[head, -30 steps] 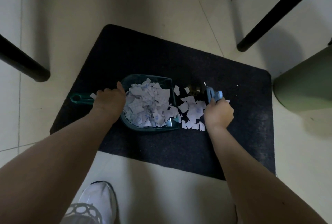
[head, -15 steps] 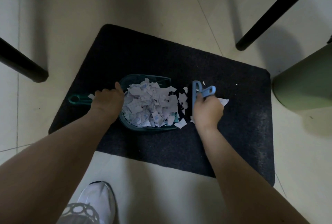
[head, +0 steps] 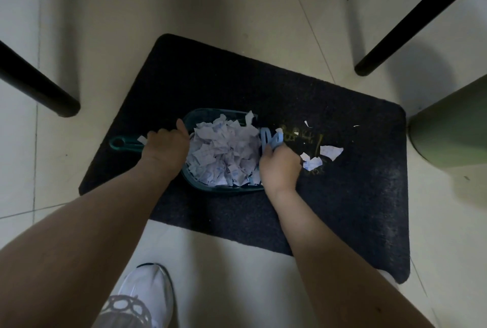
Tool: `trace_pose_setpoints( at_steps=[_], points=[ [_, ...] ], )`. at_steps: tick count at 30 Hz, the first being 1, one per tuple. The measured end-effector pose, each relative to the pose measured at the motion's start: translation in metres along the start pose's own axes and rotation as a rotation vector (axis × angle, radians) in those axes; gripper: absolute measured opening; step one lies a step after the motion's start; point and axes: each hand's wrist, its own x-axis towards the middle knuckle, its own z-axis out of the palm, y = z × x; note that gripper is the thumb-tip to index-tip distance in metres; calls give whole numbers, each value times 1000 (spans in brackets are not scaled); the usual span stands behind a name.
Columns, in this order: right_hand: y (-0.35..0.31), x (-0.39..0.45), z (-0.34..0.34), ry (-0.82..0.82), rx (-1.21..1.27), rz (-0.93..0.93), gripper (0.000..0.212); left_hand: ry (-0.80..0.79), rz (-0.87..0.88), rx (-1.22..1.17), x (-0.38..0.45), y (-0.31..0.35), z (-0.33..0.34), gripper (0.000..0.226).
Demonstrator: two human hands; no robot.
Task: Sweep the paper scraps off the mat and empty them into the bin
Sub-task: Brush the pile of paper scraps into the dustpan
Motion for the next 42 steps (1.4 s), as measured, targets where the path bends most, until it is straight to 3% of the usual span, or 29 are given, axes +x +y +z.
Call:
trace_pose_setpoints(
  at_steps=[5, 9, 12, 16, 27, 38, 42],
  points=[
    [10, 12, -30, 131, 65, 66, 42, -5, -5, -6, 1, 0, 0, 74],
    [33, 26, -51, 263, -22, 152, 31, 4, -3, -8, 1, 0, 1, 74],
    [35, 22, -41, 197, -73, 171, 28, 11, 4, 3, 0, 0, 1, 72],
    [15, 2, -4, 44, -79, 60, 25, -9, 1, -7, -1, 0, -1, 75],
    [-42, -31, 41, -92, -79, -115, 28, -4, 3, -21, 0, -2, -2, 75],
    [-63, -48, 38, -51, -91, -341, 32, 22, -3, -114, -3, -4, 1, 85],
    [-71, -45, 18, -48, -16, -300, 27, 4, -52, -185, -5, -6, 0, 80]
  ],
)
